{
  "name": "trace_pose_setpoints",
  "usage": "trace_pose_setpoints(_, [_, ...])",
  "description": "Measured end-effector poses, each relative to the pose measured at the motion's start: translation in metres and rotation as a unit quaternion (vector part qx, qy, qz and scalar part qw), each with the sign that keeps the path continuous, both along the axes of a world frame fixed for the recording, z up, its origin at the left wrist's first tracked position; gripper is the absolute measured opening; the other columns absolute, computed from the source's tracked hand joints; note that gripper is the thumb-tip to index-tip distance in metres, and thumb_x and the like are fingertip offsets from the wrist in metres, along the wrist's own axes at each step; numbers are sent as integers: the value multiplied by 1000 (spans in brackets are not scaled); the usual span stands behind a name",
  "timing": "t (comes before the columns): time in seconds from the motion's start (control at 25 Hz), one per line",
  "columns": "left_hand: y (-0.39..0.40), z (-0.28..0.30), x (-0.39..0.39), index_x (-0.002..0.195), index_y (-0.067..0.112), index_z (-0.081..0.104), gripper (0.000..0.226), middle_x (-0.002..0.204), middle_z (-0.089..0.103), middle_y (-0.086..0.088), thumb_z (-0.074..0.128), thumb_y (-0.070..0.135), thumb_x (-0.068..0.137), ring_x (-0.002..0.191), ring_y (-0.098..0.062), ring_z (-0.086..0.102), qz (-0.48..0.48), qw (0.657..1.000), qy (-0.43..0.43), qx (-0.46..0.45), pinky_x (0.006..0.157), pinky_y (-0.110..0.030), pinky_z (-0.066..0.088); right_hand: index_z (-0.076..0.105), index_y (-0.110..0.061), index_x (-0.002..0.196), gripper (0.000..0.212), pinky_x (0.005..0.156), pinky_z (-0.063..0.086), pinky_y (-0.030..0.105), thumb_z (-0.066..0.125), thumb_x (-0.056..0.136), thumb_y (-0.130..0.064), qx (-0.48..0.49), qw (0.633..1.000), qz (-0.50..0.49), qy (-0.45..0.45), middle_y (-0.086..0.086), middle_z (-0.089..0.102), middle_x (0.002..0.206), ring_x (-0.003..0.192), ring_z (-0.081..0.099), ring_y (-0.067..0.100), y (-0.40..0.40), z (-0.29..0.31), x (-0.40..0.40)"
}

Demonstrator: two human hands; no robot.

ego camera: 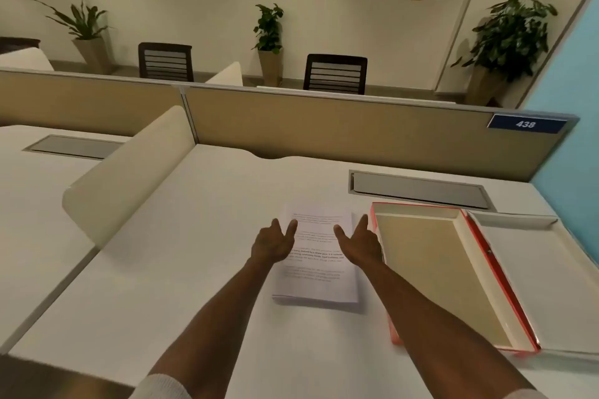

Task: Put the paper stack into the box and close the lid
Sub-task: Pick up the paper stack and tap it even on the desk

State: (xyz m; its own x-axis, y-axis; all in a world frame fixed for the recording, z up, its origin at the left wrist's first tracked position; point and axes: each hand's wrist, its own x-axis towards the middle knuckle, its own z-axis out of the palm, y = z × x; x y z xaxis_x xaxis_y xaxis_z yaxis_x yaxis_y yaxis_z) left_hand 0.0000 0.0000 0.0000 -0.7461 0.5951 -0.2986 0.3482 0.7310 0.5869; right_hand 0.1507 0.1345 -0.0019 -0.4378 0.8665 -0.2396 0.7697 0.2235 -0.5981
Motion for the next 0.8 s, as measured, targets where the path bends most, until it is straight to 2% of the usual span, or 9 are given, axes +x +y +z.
trace_pose_setpoints(0.12, [1, -22, 0, 163, 1, 19, 85, 164, 36, -27, 31, 61, 104, 151, -42, 38, 32, 995, -99, 5, 122, -46, 32, 4, -6, 158, 96, 113, 39, 45, 50, 94, -61, -102, 993, -13, -53, 19, 33, 159, 144, 38, 38, 4, -18, -8])
trace_pose_setpoints(0.24, [3, -44, 6, 164, 4, 15, 84, 165, 36, -22, 35, 59, 104, 151, -41, 38, 62, 986, -150, 20, 124, -47, 33, 17, -1, 155, 93, 111, 43, 44, 53, 93, -59, -141, 987, -21, -74, 20, 38, 156, 140, 43, 38, 4, -37, -14])
trace_pose_setpoints(0.4, [11, -59, 12, 165, 9, 15, 84, 161, 45, -19, 41, 59, 102, 147, -41, 44, 103, 983, -148, 36, 121, -52, 38, 49, -2, 135, 74, 96, 55, 44, 60, 88, -58, -104, 989, -58, -86, 18, 61, 133, 118, 62, 35, 4, -52, -25])
trace_pose_setpoints(0.52, [18, -62, 8, 165, 11, 15, 87, 161, 45, -18, 45, 60, 100, 146, -41, 45, 128, 979, -157, 40, 120, -52, 39, 59, -3, 123, 66, 84, 58, 38, 63, 86, -57, -92, 989, -87, -79, 16, 67, 121, 108, 67, 34, 8, -53, -31])
trace_pose_setpoints(0.6, [21, -61, -5, 165, 11, 14, 88, 161, 43, -20, 50, 57, 99, 146, -42, 45, 161, 967, -190, 54, 120, -52, 39, 63, -3, 117, 61, 72, 52, 31, 64, 86, -55, -90, 989, -92, -78, 15, 70, 117, 104, 68, 33, 14, -50, -31])
trace_pose_setpoints(0.68, [23, -61, -23, 163, 7, 19, 86, 161, 42, -22, 56, 51, 99, 145, -43, 46, 205, 943, -250, 74, 119, -50, 40, 65, -4, 113, 56, 66, 45, 29, 65, 86, -52, -93, 988, -98, -77, 14, 71, 114, 102, 69, 32, 21, -49, -31])
trace_pose_setpoints(0.8, [25, -66, -43, 152, 1, 41, 73, 149, 54, -23, 62, 44, 97, 133, -42, 57, 227, 910, -331, 99, 113, -51, 48, 65, -3, 111, 50, 66, 44, 28, 68, 86, -47, -101, 986, -110, -79, 14, 71, 113, 97, 69, 31, 31, -51, -30])
